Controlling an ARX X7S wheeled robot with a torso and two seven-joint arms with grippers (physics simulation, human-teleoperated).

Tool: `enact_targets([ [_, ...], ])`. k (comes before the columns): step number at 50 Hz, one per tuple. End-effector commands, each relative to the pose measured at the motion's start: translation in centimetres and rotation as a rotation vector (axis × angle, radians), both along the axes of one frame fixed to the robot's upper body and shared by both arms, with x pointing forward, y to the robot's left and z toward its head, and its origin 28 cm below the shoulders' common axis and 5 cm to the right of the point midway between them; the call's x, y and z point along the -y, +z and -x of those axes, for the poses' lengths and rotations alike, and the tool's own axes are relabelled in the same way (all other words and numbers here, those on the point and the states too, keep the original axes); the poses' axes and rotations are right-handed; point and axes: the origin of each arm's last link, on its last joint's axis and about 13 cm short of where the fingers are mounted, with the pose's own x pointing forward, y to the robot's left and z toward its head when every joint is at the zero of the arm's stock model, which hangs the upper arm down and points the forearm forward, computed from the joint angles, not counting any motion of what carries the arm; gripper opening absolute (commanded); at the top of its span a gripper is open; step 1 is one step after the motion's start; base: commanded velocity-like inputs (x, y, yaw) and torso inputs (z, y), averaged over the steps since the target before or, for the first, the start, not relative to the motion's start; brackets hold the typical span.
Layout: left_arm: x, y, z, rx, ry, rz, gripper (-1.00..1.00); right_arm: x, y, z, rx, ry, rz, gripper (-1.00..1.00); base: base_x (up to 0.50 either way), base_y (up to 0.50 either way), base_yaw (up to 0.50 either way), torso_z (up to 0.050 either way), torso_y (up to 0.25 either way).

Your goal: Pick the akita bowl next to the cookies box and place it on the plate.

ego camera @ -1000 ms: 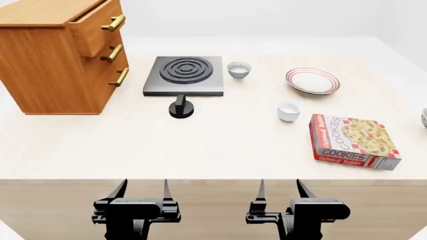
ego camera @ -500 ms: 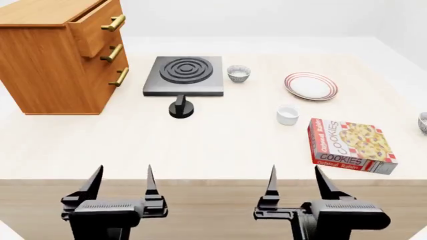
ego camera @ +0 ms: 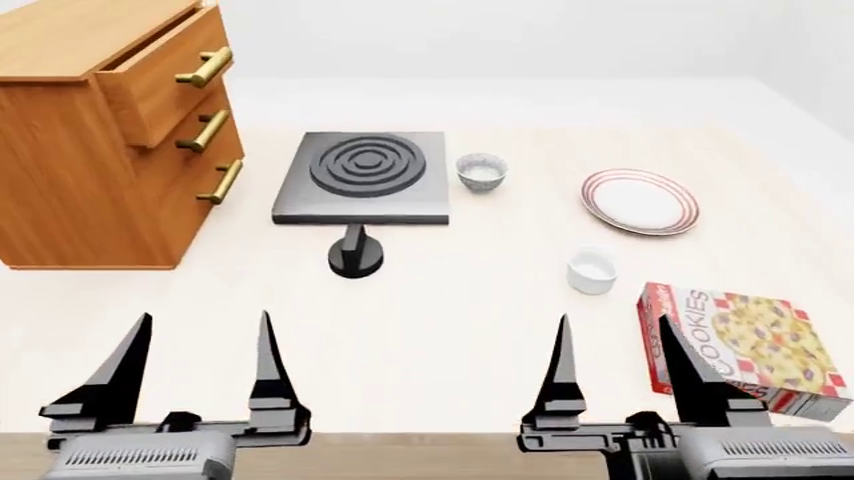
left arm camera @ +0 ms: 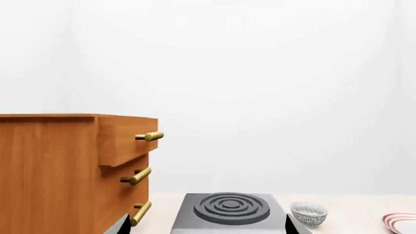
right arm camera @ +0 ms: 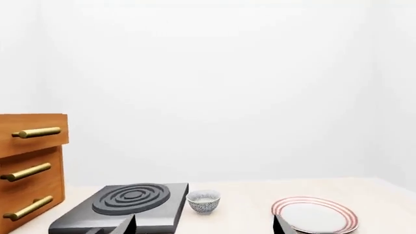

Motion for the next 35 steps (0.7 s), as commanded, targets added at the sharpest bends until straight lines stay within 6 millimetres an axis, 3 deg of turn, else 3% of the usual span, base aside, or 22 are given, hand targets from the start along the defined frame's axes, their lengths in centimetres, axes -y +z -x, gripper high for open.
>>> enact_targets([
  [1,-0.01,0.33,0.30,0.013,-0.002,0.001,1.00,-0.08,0.38,0.30,0.011,0.010,-0.003,1.00,0.50,0.00,0.00,0.000,0.000],
  [35,0.10,0.39,0.49,0.017,-0.010,0.000,1.00,-0.11,0.33,0.42,0.030,0.007,0.000,1.00,0.50,0.00,0.00,0.000,0.000],
])
